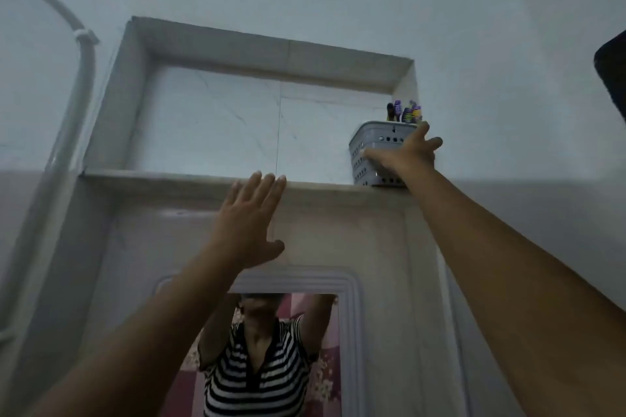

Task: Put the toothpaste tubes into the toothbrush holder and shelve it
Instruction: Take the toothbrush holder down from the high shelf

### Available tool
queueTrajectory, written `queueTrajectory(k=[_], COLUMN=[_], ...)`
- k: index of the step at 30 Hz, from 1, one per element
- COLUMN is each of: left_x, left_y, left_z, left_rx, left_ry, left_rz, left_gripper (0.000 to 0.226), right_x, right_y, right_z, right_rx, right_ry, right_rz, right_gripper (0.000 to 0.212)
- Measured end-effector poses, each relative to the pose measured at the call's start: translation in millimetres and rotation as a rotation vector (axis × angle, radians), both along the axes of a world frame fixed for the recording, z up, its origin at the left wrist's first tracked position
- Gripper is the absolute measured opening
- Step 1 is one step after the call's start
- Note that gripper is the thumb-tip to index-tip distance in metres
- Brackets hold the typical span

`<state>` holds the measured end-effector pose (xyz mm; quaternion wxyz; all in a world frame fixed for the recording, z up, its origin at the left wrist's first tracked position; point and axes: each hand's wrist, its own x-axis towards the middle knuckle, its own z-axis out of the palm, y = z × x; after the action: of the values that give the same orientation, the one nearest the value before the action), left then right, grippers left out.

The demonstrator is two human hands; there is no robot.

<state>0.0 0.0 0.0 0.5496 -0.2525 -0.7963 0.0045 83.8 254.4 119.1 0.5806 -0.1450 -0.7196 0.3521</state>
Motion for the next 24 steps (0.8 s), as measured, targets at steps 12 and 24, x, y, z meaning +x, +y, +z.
queueTrajectory(k=[12,24], left_x=[20.6,130.9], left_y=[-5.0,16.3], left_z=[16.1,-56.5], left_rx=[-0.019,0.401], left_ry=[-0.119,-0.643], left_rz=[-0.027,-1.222], left_gripper=[0.102,0.071], right_x=[19.7,121.0], right_y=[-15.5,-30.4], right_z=[-0.9,-134.3], right_rx=[0.102,0.120], right_ry=[-0.040,-0.008], right_rz=[-0.032,0.652], right_gripper=[0.136,0.107])
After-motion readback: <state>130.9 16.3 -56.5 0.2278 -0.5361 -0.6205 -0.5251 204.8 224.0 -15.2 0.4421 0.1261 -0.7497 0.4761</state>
